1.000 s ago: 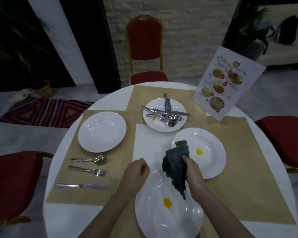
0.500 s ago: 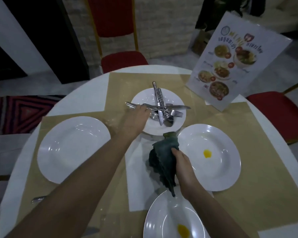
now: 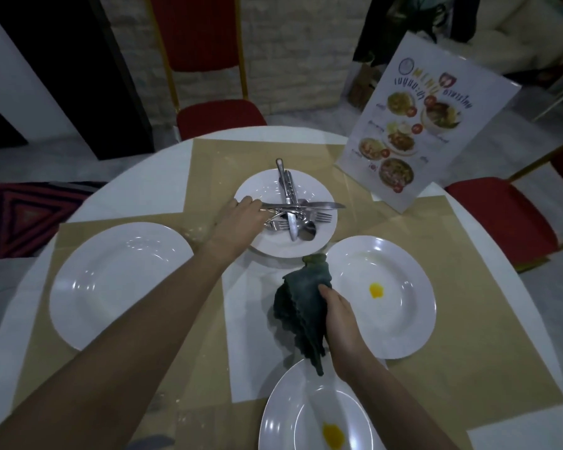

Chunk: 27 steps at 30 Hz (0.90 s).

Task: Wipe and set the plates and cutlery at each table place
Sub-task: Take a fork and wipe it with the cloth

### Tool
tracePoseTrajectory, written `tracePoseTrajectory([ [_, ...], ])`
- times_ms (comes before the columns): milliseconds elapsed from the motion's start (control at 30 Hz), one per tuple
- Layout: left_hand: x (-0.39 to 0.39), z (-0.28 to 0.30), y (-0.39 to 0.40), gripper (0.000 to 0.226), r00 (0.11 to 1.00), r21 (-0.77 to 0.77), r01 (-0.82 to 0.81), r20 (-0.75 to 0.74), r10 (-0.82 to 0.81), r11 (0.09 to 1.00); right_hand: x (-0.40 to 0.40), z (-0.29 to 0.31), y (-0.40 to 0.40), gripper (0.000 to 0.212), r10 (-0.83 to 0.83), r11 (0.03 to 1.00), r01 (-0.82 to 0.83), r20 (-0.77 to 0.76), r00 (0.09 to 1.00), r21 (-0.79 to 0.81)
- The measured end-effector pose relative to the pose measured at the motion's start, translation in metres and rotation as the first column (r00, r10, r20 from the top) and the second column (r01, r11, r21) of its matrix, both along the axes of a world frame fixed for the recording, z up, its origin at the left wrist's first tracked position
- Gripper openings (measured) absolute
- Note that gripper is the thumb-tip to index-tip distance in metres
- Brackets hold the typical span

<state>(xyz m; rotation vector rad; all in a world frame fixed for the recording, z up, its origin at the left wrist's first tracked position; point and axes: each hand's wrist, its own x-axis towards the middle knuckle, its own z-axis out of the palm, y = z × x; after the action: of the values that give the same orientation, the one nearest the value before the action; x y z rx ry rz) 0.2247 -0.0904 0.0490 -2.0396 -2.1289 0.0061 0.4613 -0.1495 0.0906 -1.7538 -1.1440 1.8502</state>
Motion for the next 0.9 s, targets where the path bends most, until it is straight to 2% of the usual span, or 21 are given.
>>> tracePoseTrajectory([
  [100, 0.007, 0.001, -0.005, 0.015, 0.991, 0.012, -0.079, 0.112, 0.077, 0.997, 0.007, 0.005, -0.004, 0.035, -0.004, 1.000, 0.003, -0.037, 0.999, -0.021],
  [167, 0.012, 0.000, -0.005, 0.019, 0.970, 0.016, -0.158, 0.187, 0.152, 0.987, 0.014, 0.007, -0.006, 0.036, 0.003, 1.000, -0.005, -0.064, 0.998, -0.021],
  [267, 0.019, 0.004, -0.007, 0.020, 0.953, 0.012, -0.222, 0.216, 0.214, 0.975, 0.026, 0.012, -0.009, 0.034, -0.019, 1.000, 0.018, -0.090, 0.996, -0.020],
  [400, 0.023, 0.014, -0.021, 0.015, 0.916, -0.191, -0.240, 0.282, 0.287, 0.952, 0.042, 0.017, -0.012, 0.030, -0.076, 0.996, 0.072, -0.103, 0.992, -0.042],
  [467, 0.028, 0.022, -0.041, 0.013, 0.874, -0.245, -0.254, 0.355, 0.330, 0.936, 0.049, 0.022, -0.016, 0.030, -0.083, 0.995, 0.077, -0.109, 0.991, -0.055],
  [500, 0.035, 0.028, -0.055, 0.012, 0.815, -0.250, -0.265, 0.458, 0.355, 0.931, 0.052, 0.025, -0.020, 0.030, -0.082, 0.995, 0.075, -0.113, 0.990, -0.062],
  [533, 0.047, 0.035, -0.072, 0.012, 0.704, -0.264, -0.271, 0.602, 0.377, 0.926, 0.056, 0.028, -0.023, 0.031, -0.083, 0.995, 0.076, -0.114, 0.990, -0.064],
  [600, 0.091, 0.053, -0.113, 0.012, 0.366, -0.305, -0.267, 0.845, 0.389, 0.914, 0.070, 0.033, -0.034, 0.033, -0.087, 0.993, 0.077, -0.104, 0.991, -0.093],
  [633, 0.119, 0.062, -0.135, 0.012, 0.217, -0.326, -0.265, 0.897, 0.386, 0.907, 0.079, 0.034, -0.040, 0.035, -0.072, 0.992, 0.060, -0.108, 0.992, -0.113],
  [700, 0.176, 0.072, -0.173, 0.015, 0.025, -0.379, -0.255, 0.917, 0.398, 0.890, 0.102, 0.031, -0.058, 0.038, -0.018, 0.995, 0.005, -0.127, 0.992, -0.102],
  [767, 0.226, 0.072, -0.204, 0.021, -0.083, -0.404, -0.283, 0.914, 0.398, 0.870, 0.128, 0.031, -0.077, 0.037, 0.014, 0.995, -0.028, -0.148, 0.989, -0.096],
  [900, 0.304, 0.074, -0.246, 0.011, -0.169, -0.375, -0.343, 0.927, 0.336, 0.861, 0.184, 0.032, -0.112, 0.030, 0.103, 0.993, -0.113, -0.204, 0.974, -0.041],
])
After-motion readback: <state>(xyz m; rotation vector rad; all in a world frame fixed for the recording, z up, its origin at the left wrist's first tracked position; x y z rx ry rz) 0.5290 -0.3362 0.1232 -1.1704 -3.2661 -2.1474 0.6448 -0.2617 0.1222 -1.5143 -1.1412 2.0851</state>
